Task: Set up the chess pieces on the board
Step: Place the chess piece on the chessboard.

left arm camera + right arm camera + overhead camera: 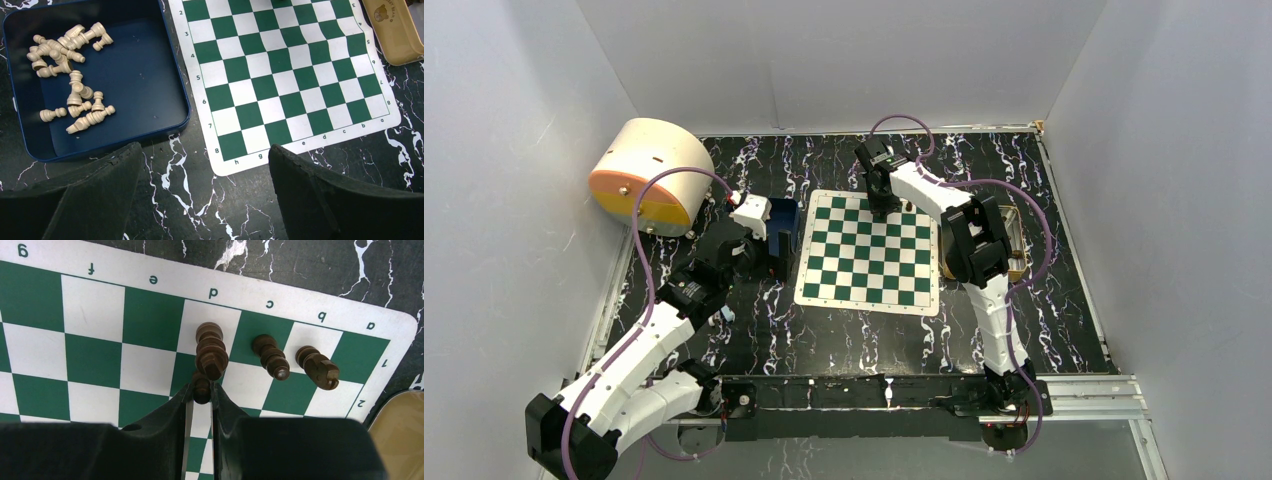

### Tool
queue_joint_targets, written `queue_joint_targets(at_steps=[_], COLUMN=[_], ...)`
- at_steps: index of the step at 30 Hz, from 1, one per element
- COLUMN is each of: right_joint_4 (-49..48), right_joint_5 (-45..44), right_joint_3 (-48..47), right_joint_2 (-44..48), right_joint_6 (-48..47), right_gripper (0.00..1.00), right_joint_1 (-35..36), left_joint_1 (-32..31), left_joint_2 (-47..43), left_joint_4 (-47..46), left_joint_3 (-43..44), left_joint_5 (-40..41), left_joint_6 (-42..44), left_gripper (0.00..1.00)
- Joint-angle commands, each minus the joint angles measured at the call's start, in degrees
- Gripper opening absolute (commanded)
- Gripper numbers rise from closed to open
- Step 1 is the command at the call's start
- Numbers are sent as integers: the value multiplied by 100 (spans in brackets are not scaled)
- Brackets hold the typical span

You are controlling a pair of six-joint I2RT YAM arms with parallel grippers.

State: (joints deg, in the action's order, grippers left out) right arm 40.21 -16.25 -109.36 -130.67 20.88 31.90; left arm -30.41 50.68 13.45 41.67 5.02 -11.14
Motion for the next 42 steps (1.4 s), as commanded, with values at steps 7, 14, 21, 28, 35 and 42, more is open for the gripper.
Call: queue_joint_targets(at_steps=[7,14,21,28,35,42], right_joint_4=[31,72,99,168,251,234], right_joint_5=[66,108,167,158,148,155], right_joint_3=[-230,-289,-330,-384,-366,-345], right_joint_2=[6,16,42,-22,-83,-58], right_joint_6=[65,55,56,56,79,89], right_gripper=[26,26,26,26,27,32], right_joint_1=[23,17,20,20,14,23], left_joint_1=[36,36,36,36,36,36], left_joint_2=[-102,-86,-89,-93,-93,-84], left_joint_4=[-73,-71,-73,-71,-71,-81], left_joint_3=[-1,-1,-4,-1,-1,-1], left_joint_5=[1,-5,-5,-11,-16,-26], left_joint_6=[33,33,33,33,33,33], left_gripper=[94,94,94,94,94,94])
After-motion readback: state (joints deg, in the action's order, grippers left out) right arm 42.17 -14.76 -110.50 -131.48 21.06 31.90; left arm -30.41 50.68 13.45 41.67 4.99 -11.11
